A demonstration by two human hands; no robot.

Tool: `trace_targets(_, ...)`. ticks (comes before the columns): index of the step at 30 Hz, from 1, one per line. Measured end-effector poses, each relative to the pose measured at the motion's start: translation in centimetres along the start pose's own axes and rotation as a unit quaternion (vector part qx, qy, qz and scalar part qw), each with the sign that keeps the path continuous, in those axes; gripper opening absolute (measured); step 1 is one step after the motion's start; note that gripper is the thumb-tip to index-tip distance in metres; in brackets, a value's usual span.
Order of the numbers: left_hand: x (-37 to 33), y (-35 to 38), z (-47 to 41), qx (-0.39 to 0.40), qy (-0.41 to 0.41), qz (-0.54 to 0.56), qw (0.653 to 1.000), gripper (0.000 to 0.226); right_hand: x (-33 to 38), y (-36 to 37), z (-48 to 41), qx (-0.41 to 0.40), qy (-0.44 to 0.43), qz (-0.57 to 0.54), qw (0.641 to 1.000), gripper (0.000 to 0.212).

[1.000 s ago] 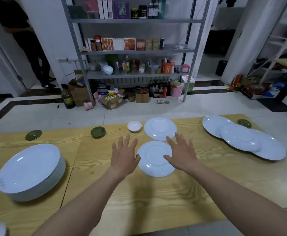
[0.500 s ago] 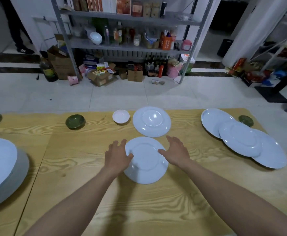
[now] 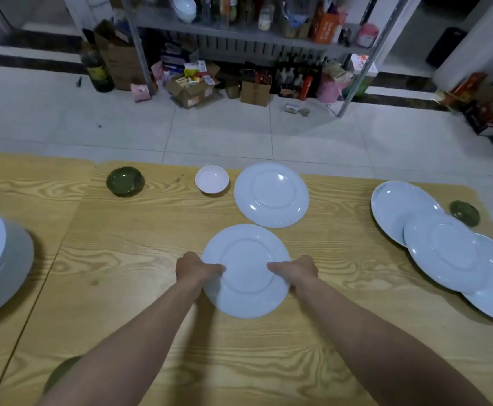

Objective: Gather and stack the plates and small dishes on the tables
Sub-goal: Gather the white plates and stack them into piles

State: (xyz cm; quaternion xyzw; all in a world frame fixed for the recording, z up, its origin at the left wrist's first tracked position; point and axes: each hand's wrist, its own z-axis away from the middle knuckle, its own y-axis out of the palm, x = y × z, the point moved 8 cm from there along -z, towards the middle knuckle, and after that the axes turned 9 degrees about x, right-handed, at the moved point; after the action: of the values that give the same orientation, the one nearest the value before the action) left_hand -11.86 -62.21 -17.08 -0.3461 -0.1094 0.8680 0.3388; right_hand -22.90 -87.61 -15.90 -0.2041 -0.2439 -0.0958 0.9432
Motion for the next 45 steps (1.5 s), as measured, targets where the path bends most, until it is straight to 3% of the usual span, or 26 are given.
trace_targets(9, 0.6, 0.5, 0.2, -0.007, -0.054, 0.068, 0.996, 0.050, -0.7, 0.2, -1.0, 0.004, 0.012, -0.035, 0.999, 0.065)
trace_targets(12, 1.2, 0.6, 0.0, -0.002, -0.072, 0.074, 0.995, 0.061, -1.1, 0.3, -1.0, 0.018, 0.019, -0.039, 0.999, 0.054)
trace_targets(17, 2.2, 0.0, 0.5, 0.004, -0.091, 0.120, 0.989, 0.066, -1.4, 1.0, -0.7, 0.041, 0.015, -0.058, 0.997, 0.055)
trace_targets(23, 1.1, -1.1, 2.1, -0.031, -0.045, 0.158, 0.986, 0.056, 0.2, 1.6, 0.8, 0.058, -0.031, -0.185, 0.981, 0.076)
trace_targets(28, -3.5, -2.7, 3.7, -0.056, 0.020, 0.211, 0.976, 0.076, 4.0, -0.8, 2.1, 0.021, -0.126, -0.253, 0.959, 0.051)
trace_targets(33, -7.9, -3.9, 5.7, -0.071, 0.094, 0.239, 0.964, 0.064, 7.9, -3.0, 3.5, -0.014, -0.201, -0.294, 0.934, 0.055)
trace_targets(38, -10.3, -4.6, 6.8, -0.094, 0.139, 0.326, 0.930, 0.008, 10.2, -4.9, 5.4, -0.034, -0.244, -0.366, 0.897, 0.033)
trace_targets(45, -12.4, -3.4, 7.2, -0.031, 0.169, 0.408, 0.897, 0.008, 10.1, -5.2, 5.1, 0.011, -0.220, -0.427, 0.877, 0.011)
